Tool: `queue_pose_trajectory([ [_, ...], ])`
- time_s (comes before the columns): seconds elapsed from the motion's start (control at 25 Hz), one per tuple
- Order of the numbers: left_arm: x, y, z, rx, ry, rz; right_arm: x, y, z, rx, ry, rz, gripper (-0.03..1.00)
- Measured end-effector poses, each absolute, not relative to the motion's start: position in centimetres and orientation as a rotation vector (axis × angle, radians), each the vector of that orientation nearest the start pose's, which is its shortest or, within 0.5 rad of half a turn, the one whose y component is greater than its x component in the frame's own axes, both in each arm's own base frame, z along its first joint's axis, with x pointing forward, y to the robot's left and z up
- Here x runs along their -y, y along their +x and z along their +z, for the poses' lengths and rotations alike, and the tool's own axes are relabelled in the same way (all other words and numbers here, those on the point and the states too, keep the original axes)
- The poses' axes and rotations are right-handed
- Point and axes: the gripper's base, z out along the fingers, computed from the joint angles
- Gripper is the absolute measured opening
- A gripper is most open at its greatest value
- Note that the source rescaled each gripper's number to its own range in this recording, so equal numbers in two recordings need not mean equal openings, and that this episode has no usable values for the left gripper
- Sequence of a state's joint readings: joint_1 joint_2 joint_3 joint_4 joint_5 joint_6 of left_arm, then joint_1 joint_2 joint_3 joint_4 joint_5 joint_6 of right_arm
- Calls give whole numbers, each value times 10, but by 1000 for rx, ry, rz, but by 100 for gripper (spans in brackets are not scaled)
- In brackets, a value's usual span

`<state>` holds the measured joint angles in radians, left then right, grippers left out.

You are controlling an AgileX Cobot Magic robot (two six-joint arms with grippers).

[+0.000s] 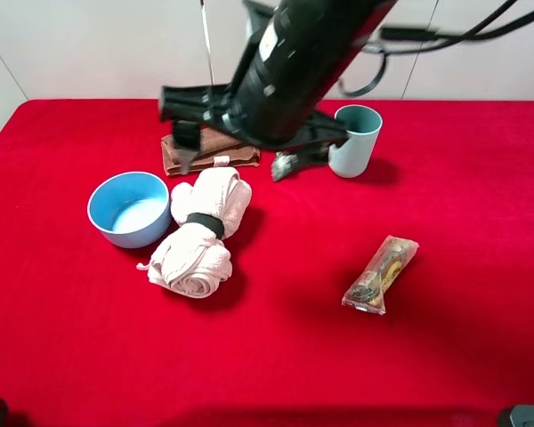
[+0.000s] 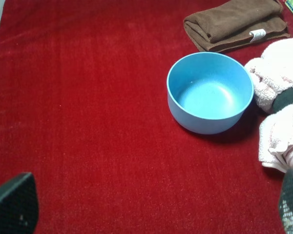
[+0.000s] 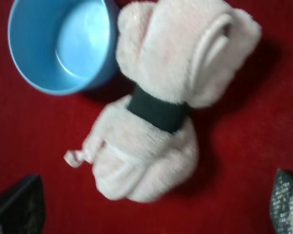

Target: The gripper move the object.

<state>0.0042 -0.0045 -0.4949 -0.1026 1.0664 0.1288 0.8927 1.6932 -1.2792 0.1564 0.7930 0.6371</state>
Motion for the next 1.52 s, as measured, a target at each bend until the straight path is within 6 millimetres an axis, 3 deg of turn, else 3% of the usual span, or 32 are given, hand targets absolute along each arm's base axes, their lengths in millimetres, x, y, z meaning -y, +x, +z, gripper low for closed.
queue_pose_trajectory([
  [0.08, 8, -5, 276, -2042, 132, -40, -268, 217, 270, -2865, -314, 561, 100],
  [0.52, 8, -5, 276, -2042, 132, -40, -215, 206, 308, -2880, -642, 431, 100],
  [0.88, 8, -5, 276, -2042, 132, -40, -194, 190, 335, -2745, -892, 367, 100],
  [1.52, 8, -5, 276, -2042, 132, -40, -151, 151, 390, -2495, -884, 392, 100],
])
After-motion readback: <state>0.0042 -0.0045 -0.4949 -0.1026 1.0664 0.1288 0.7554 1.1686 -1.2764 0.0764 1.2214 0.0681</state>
